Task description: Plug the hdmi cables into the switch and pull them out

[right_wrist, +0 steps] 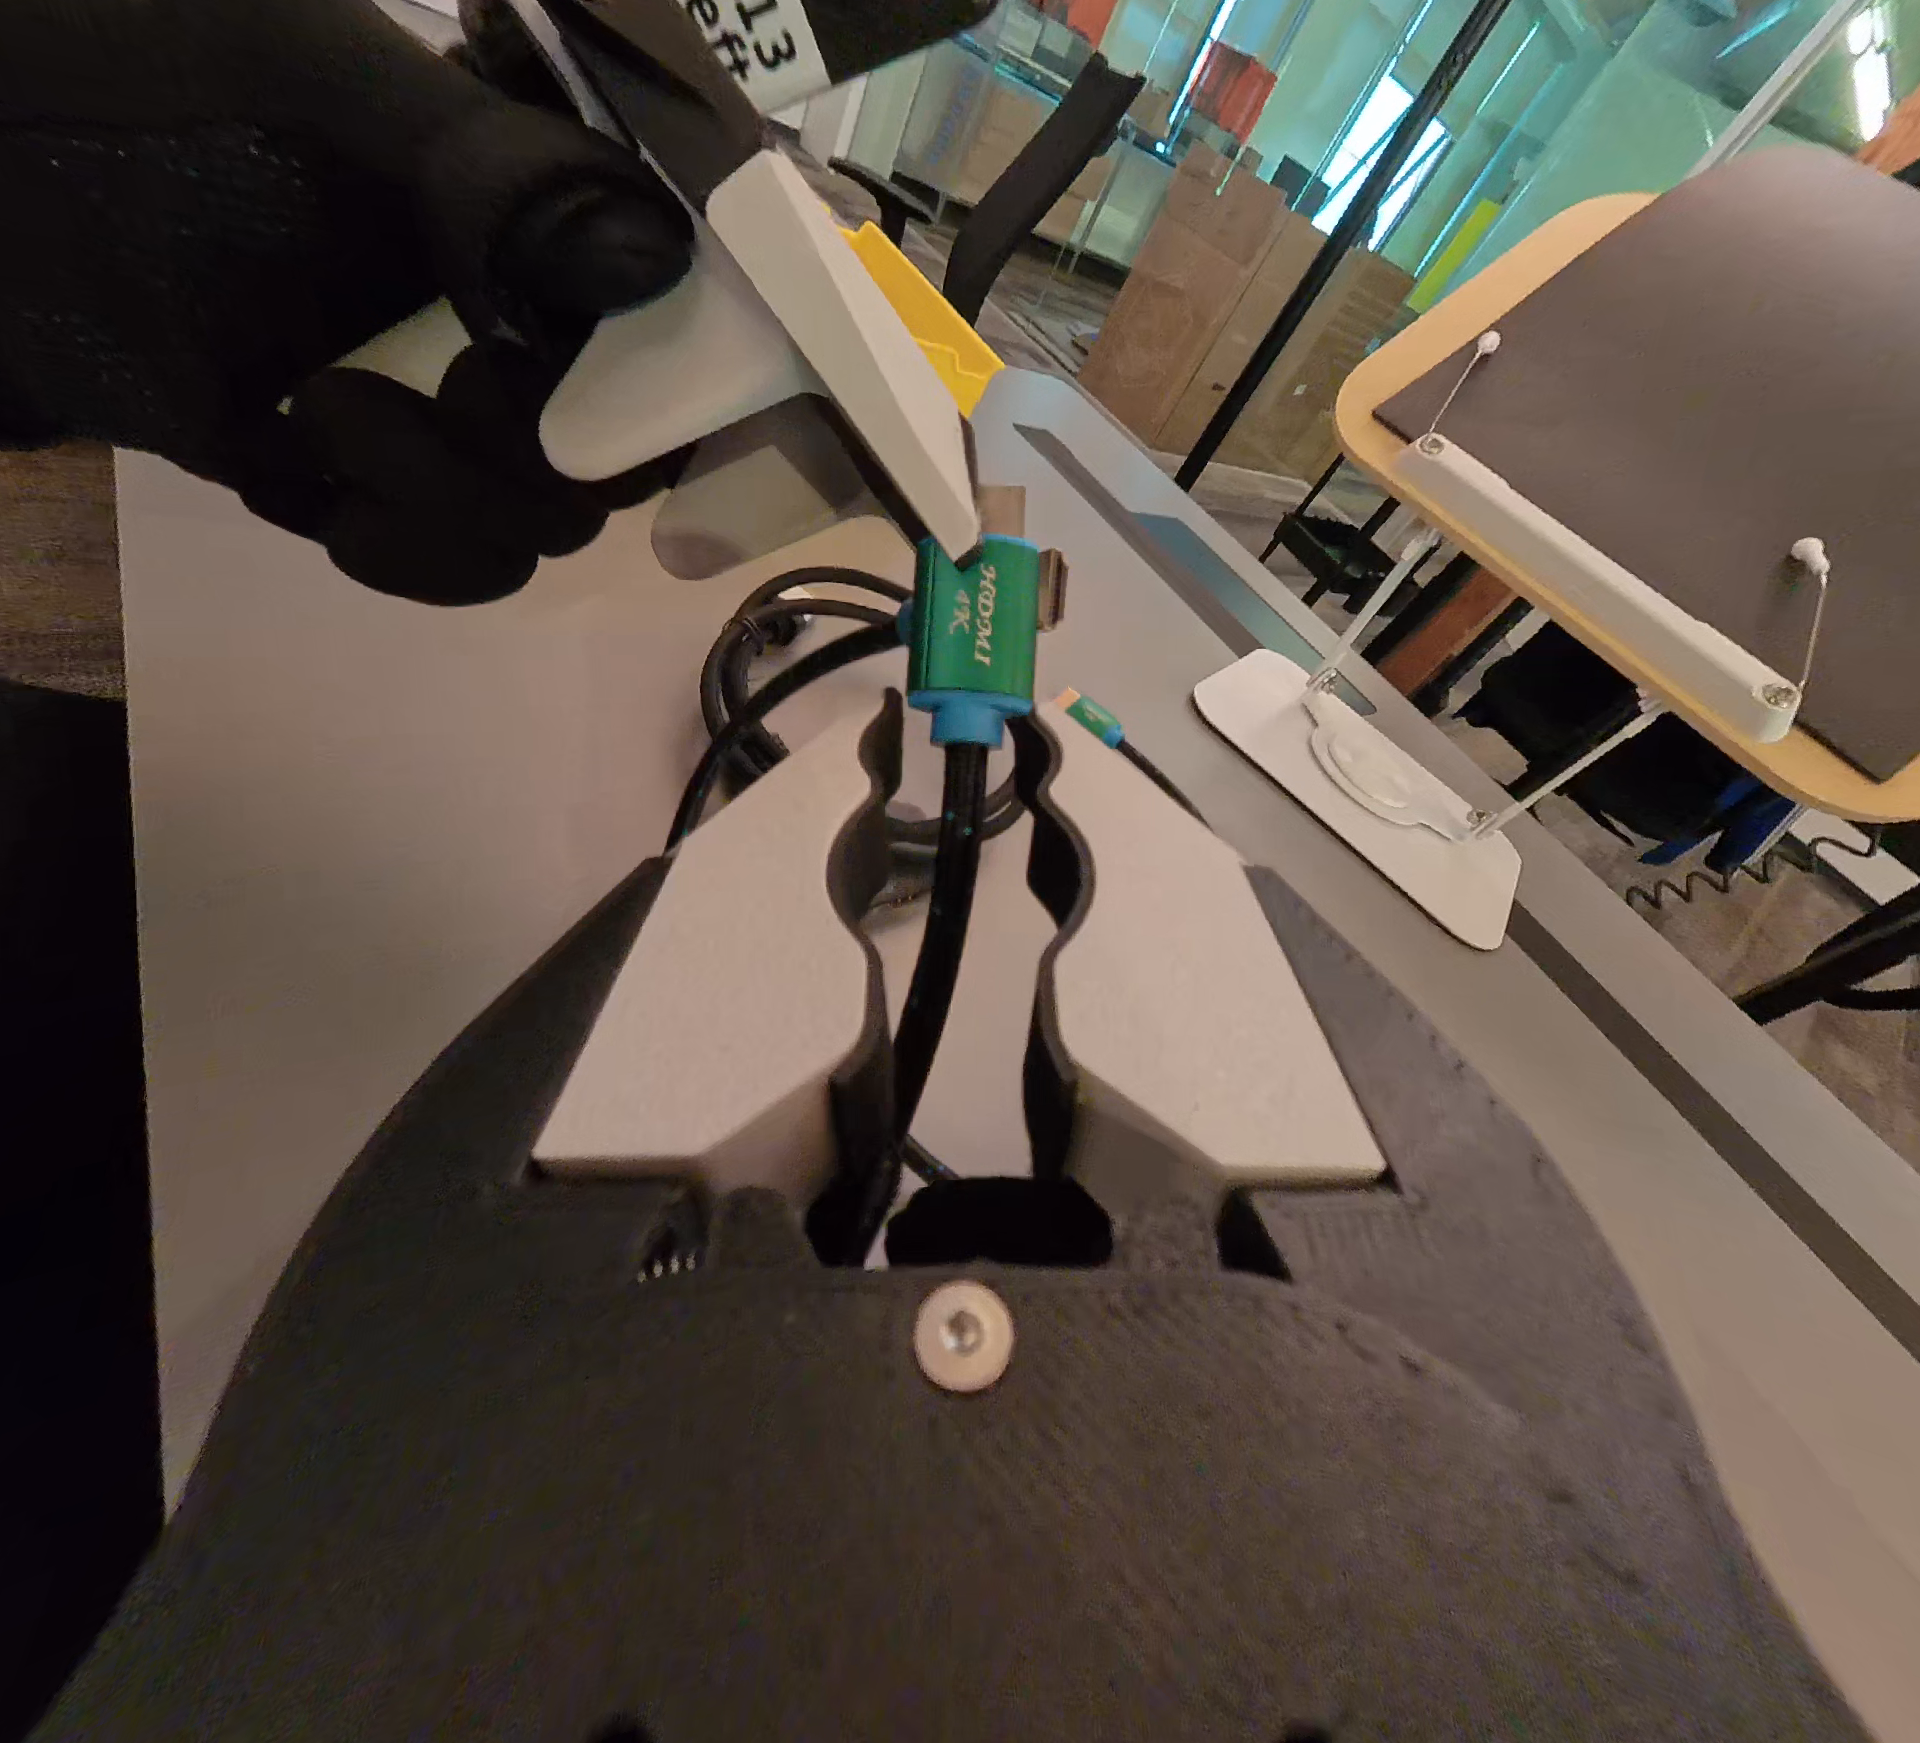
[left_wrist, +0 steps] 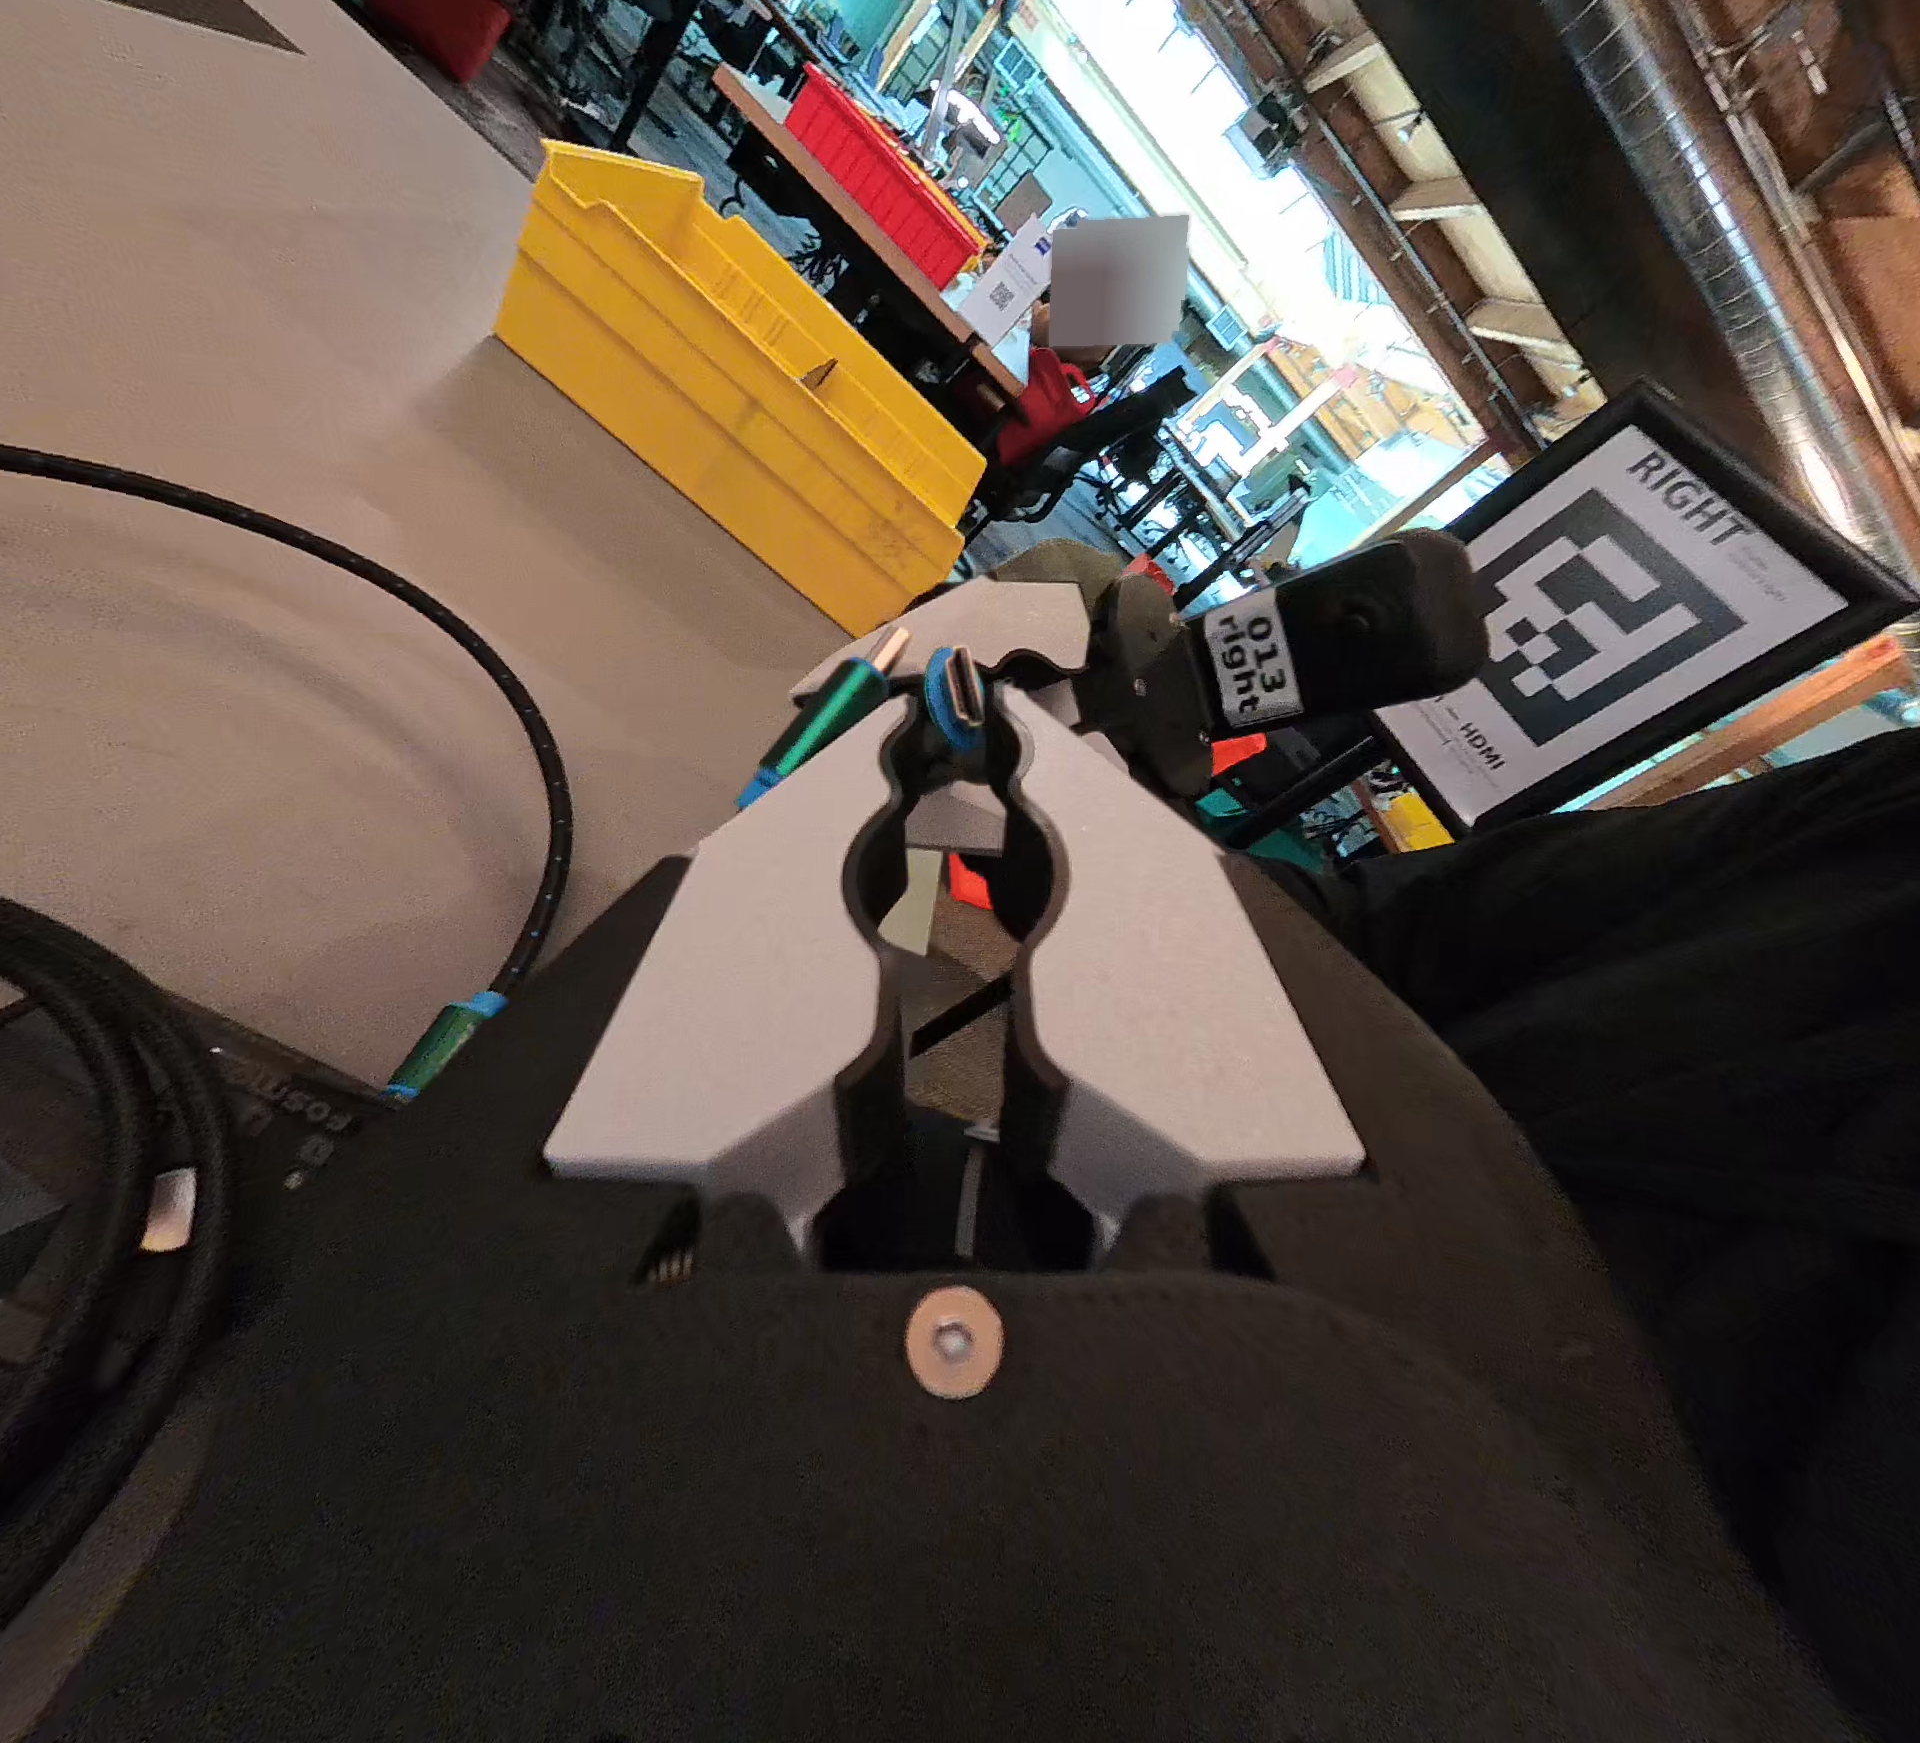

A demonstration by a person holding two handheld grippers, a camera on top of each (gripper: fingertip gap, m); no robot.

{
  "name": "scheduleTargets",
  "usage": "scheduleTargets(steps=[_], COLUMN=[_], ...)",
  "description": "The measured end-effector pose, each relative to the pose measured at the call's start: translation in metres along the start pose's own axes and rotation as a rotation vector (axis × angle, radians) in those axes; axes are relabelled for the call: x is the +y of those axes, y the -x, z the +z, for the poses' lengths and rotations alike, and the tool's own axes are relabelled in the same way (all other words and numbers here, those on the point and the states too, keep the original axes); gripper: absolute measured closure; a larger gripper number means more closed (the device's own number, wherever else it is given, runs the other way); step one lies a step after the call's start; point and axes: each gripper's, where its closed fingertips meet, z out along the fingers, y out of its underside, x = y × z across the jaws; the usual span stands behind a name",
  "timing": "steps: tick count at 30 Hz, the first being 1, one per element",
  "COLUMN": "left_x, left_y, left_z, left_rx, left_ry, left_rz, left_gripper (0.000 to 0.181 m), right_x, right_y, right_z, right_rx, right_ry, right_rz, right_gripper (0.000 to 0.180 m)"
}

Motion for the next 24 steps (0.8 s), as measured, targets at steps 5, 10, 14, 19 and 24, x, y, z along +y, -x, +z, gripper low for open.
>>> scheduleTargets(steps=[5,10,14,19,24], left_x=[-0.005,-0.009,-0.011,-0.01,-0.01], left_y=[-0.007,-0.013,-0.013,-0.014,-0.015], left_z=[-0.003,-0.005,-0.007,-0.006,-0.005], left_rx=[0.07,0.133,0.147,0.174,0.195], left_ry=[-0.038,-0.068,-0.08,-0.088,-0.09], left_rz=[-0.038,-0.067,-0.082,-0.106,-0.121], left_gripper=[0.172,0.173,0.173,0.173,0.173], right_x=[-0.012,-0.021,-0.029,-0.031,-0.033], right_y=[-0.002,-0.001,-0.006,-0.006,-0.005], right_z=[-0.004,-0.006,-0.01,-0.011,-0.012], right_rx=[0.009,0.018,0.043,0.05,0.065], right_ry=[-0.071,-0.115,-0.149,-0.158,-0.164], right_rz=[0.012,0.008,0.009,-0.015,-0.042], right_gripper=[0.161,0.158,0.156,0.159,0.162])
